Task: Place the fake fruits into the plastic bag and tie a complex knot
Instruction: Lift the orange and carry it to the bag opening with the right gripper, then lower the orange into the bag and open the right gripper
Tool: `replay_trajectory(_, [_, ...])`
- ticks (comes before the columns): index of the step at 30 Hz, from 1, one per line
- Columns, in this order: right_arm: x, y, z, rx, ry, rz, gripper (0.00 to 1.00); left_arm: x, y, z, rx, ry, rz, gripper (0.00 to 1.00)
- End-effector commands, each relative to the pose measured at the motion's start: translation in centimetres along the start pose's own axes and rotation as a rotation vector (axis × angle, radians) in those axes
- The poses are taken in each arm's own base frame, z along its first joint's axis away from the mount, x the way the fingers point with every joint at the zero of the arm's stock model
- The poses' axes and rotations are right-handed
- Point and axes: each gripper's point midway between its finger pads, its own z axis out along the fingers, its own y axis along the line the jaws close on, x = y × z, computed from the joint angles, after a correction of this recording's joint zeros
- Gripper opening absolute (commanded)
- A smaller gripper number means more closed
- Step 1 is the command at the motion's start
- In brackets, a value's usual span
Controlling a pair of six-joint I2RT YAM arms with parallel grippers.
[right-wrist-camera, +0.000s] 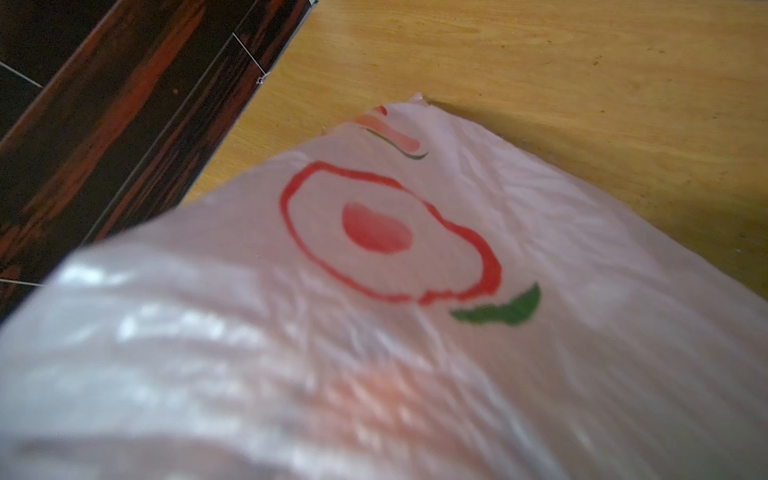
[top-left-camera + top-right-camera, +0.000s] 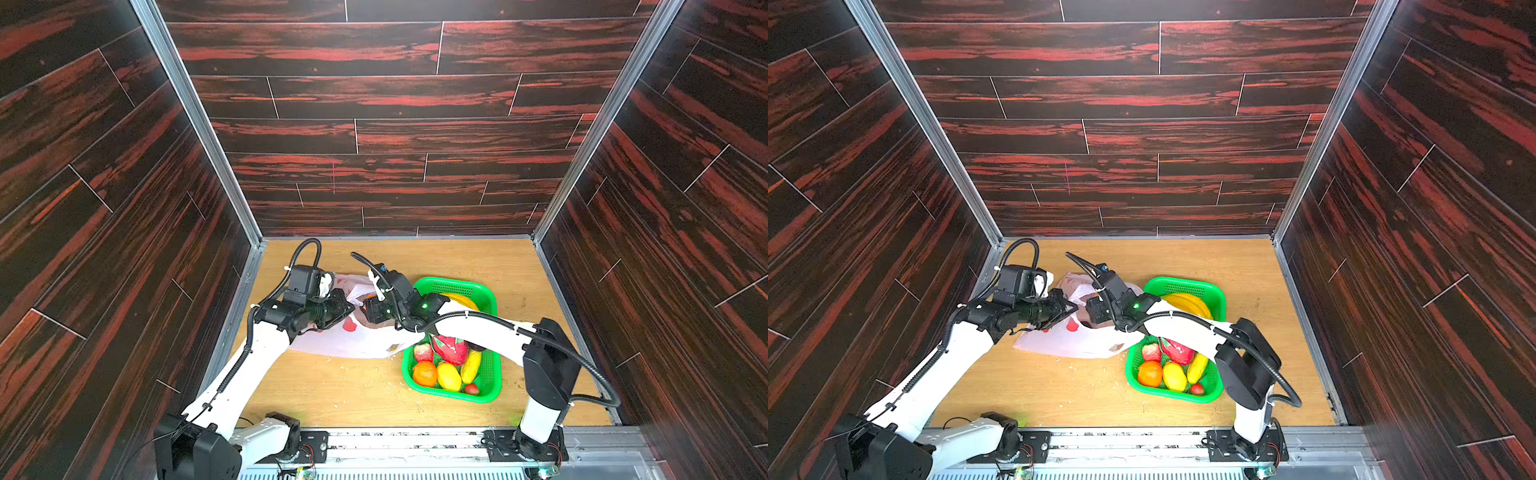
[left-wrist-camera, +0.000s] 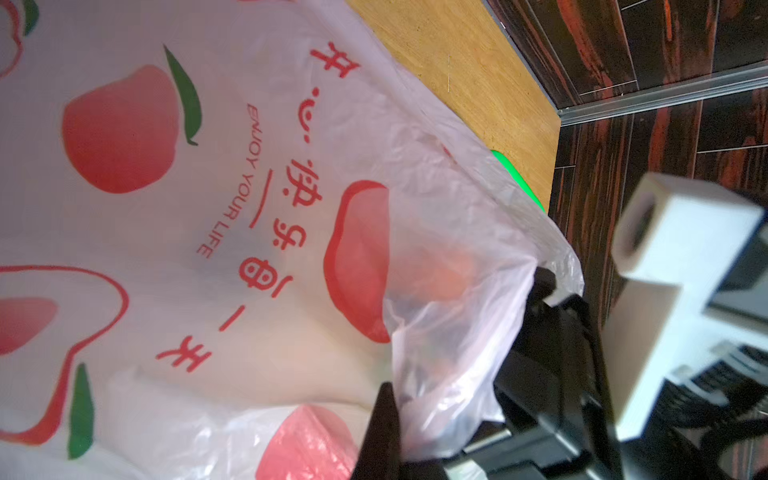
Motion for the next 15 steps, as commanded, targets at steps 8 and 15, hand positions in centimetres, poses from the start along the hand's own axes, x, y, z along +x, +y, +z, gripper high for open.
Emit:
replay_trajectory(8, [-0.4,0.8,1.3,-0.036,-0.005,-0.001,0.72,0.0,-0.5,-0.1,0.017,0.001,-0.001,0.0])
replay_trajectory(15, [-0.9,0.6,0.2,-0.025,-0.018,-0.005,0.75,-0.1,-0.5,0.1,0.013,0.003,0.002,0.0])
